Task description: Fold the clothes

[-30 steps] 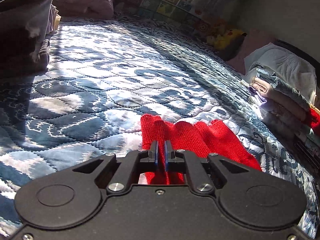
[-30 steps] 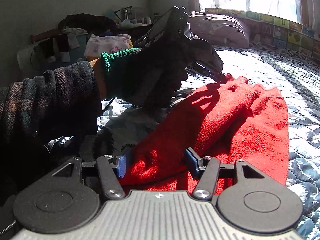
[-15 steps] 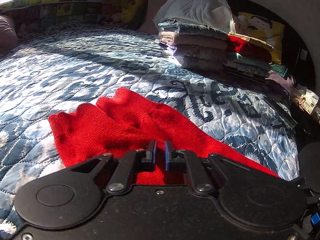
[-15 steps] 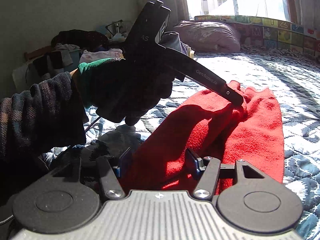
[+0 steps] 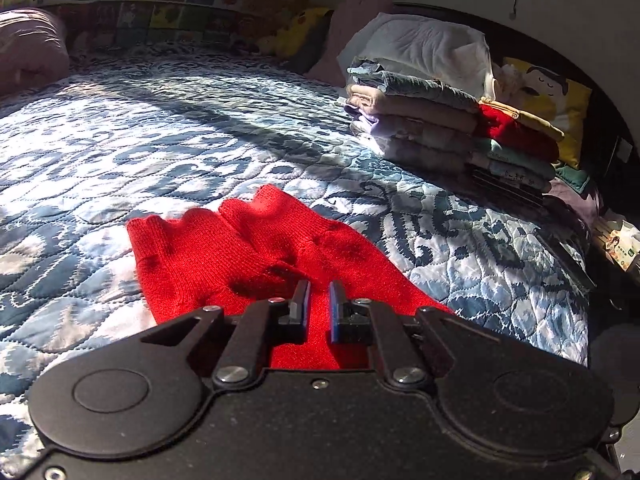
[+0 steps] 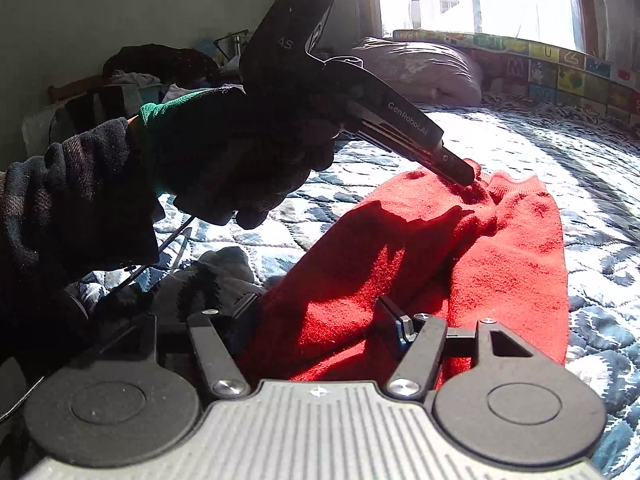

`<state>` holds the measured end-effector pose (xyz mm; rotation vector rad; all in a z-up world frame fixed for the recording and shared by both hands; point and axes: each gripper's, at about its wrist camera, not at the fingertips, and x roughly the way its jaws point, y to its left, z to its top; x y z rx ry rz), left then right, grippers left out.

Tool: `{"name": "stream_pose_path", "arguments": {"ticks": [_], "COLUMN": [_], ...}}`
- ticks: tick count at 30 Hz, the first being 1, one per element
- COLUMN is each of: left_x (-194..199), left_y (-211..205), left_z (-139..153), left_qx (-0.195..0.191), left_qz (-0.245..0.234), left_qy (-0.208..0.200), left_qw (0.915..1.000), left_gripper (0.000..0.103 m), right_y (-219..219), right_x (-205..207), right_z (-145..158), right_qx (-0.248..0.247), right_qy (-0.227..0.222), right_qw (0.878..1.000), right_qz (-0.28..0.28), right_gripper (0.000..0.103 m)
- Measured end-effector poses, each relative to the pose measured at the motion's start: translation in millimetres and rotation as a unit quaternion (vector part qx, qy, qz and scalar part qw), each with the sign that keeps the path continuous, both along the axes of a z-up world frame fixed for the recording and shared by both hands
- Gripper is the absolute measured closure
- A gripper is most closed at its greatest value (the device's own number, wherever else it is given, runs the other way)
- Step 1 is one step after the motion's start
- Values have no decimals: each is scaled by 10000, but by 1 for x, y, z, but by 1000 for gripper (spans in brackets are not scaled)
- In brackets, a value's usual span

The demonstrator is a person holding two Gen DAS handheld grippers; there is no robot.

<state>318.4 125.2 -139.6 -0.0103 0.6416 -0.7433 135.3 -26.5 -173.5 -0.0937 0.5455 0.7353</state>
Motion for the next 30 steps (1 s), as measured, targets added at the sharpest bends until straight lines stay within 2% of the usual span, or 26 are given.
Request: {"name": "stream_pose_path", "arguments": {"ticks": [1,2,4,5,7,10,12,14,17,20,23,24,25,26,27,28,30], "left_x": [-2,-6,-12,-13,-16,-16,-15,-14,-16,-21,-14,-11,-9,-8,-7,-5,-2], "left_y": [-5,-10,-20,-27,-42,-68,-79,-88,-76,-69,-82,-86,-88,-82,-75,-65,-38], "left_z": [1,3,7,8,11,3,-5,-11,0,6,-6,-10,-12,-7,-3,2,15], "left_qx": [73,109,194,314,576,1345,1796,2170,1809,1505,1679,1691,1663,1411,1145,792,30], "left_qz": [-63,-119,-218,-199,-153,102,303,501,1088,1733,1894,1748,1624,1625,1626,1645,1800], "left_qy": [1,-7,-17,2,31,-44,-131,-261,-325,-386,-321,-260,-198,-121,-41,59,227], "left_qw": [10000,9999,9996,9993,9982,9908,9832,9745,9769,9725,9669,9696,9724,9765,9800,9832,9834], "left_gripper": [92,77,56,55,55,58,71,91,94,94,92,92,80,70,67,66,68], "right_y": [1,1,3,4,6,8,9,10,10,10,11,11,10,10,9,9,8], "right_x": [0,-1,0,0,0,-1,-1,-2,-2,0,0,-1,-2,-3,-3,-3,-4], "right_z": [0,0,-1,-1,-2,-3,-3,-4,-7,-9,-10,-11,-11,-10,-10,-10,-10], "right_qx": [-12,-27,-68,-90,-135,-177,-185,-201,-220,-239,-229,-223,-208,-185,-161,-154,-149], "right_qy": [-7,-16,-42,-56,-84,-101,-111,-119,-66,36,57,44,27,22,20,20,21], "right_qw": [10000,10000,10000,9999,9999,9998,9998,9997,9997,9996,9997,9997,9997,9998,9998,9998,9998], "right_qz": [-4,-8,-4,5,24,38,46,60,63,109,117,111,104,99,95,96,101], "right_gripper": [39,39,39,39,38,37,35,35,34,33,33,33,33,33,33,34,34]}}
